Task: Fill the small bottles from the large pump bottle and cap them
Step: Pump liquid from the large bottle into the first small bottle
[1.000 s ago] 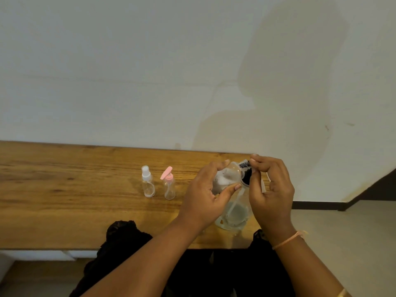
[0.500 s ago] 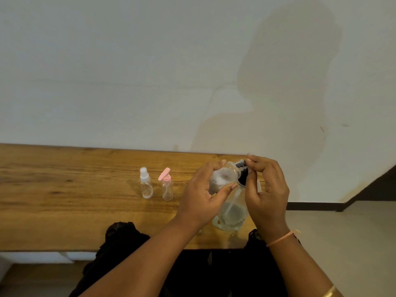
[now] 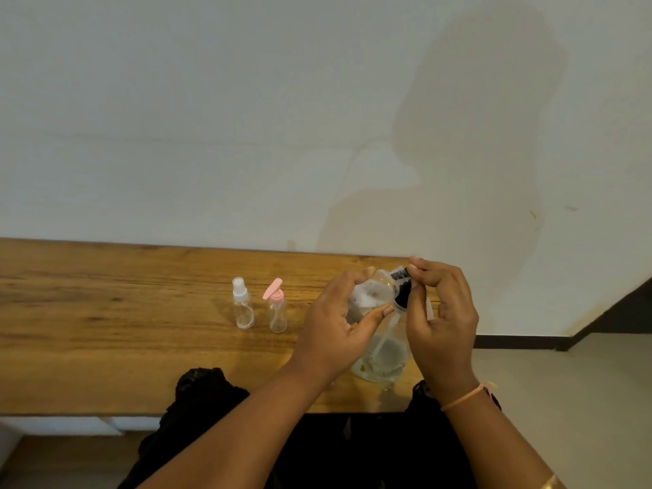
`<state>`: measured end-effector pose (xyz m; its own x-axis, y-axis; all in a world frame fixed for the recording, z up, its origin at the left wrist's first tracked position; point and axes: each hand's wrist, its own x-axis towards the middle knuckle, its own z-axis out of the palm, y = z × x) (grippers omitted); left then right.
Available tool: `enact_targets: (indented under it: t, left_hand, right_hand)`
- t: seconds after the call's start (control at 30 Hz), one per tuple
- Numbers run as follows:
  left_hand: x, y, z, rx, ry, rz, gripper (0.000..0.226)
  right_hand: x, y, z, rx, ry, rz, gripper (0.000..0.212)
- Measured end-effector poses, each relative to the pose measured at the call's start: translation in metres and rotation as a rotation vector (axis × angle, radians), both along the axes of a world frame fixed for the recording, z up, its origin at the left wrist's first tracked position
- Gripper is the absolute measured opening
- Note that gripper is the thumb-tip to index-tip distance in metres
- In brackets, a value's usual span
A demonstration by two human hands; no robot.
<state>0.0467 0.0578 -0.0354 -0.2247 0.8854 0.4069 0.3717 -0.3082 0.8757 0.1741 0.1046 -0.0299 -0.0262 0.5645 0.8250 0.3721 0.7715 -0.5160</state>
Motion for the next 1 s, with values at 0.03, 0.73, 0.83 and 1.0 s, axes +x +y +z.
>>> enact_targets:
  t: [0.03,0.73,0.83,1.0]
  left_hand:
    - [0.0,-0.001,0.001,0.003,-0.004,0.002,0.043]
    - [-0.001,0.002,0.001,0.024,0.006,-0.007,0.039]
    - [0.0,0.003,-0.001,-0.02,0.003,-0.02,0.038]
    - [-0.002,0.001,-0.005,-0.051,0.037,-0.03,0.036]
  right_hand:
    - [0.0,0.0,0.001,0.001,-0.006,-0.003,0.02]
    - [0.003,0.004,0.004,0.026,-0.041,-0.016,0.017]
    - [0.004,0.008,-0.001,-0.012,-0.02,0.007,0.016]
    - [0.006,0.007,-0.008,-0.018,-0.025,0.023,0.016]
